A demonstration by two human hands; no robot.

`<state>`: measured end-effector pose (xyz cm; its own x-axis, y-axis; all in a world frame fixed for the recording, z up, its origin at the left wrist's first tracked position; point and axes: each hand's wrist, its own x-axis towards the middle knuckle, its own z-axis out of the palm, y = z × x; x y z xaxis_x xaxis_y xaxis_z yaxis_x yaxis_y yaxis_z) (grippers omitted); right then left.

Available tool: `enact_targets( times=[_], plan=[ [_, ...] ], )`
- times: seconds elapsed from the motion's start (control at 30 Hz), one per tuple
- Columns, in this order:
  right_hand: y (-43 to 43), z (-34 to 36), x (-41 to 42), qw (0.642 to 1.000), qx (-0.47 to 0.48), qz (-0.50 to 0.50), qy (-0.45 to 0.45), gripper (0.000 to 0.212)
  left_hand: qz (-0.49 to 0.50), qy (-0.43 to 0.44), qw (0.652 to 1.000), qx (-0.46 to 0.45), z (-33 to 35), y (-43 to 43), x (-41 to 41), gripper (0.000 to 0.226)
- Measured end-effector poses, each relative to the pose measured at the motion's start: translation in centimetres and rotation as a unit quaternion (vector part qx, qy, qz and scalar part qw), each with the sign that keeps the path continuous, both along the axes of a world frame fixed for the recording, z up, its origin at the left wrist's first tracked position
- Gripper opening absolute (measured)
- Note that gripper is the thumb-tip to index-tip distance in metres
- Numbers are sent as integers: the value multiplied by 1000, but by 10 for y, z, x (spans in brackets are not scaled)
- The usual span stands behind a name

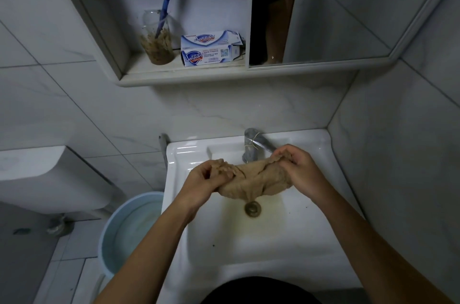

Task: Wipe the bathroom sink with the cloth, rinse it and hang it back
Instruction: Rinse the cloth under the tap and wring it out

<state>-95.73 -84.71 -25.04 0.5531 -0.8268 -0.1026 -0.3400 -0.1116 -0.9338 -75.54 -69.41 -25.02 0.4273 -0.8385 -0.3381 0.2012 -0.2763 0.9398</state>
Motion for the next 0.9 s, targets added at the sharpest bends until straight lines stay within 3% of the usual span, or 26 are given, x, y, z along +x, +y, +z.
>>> enact_targets(
  times=[0.07, 0.13, 0.17, 0.37, 0.47, 0.63, 0.73, 0.9],
  plan=[
    [-8, -3, -7, 1000, -20, -4, 21, 16, 9, -80, 997, 10, 0, 5, 6, 6],
    [-14, -6, -13, 999, -22, 5, 37, 10, 15, -118, 993, 24, -6, 8, 14, 31],
    [-16, -9, -15, 998, -21, 15, 52, 8, 14, -115, 993, 27, -8, 10, 15, 32],
    [-18, -19, -16, 995, -15, 30, 91, 20, 57, 42, 997, 5, -4, 4, 10, 13],
    [-21, -16, -16, 996, -6, 24, 88, 22, 40, 49, 998, 14, -3, 2, 13, 5],
    [-18, -9, -18, 991, -36, 71, 111, 7, 47, 0, 999, 24, -4, 5, 14, 46],
    [-18, -13, -20, 978, -66, 109, 164, 5, 107, -46, 993, 25, -9, 6, 15, 41],
    [-24, -22, -29, 959, -90, 120, 239, 20, 144, -130, 980, 34, -15, 12, 18, 26]
  ],
)
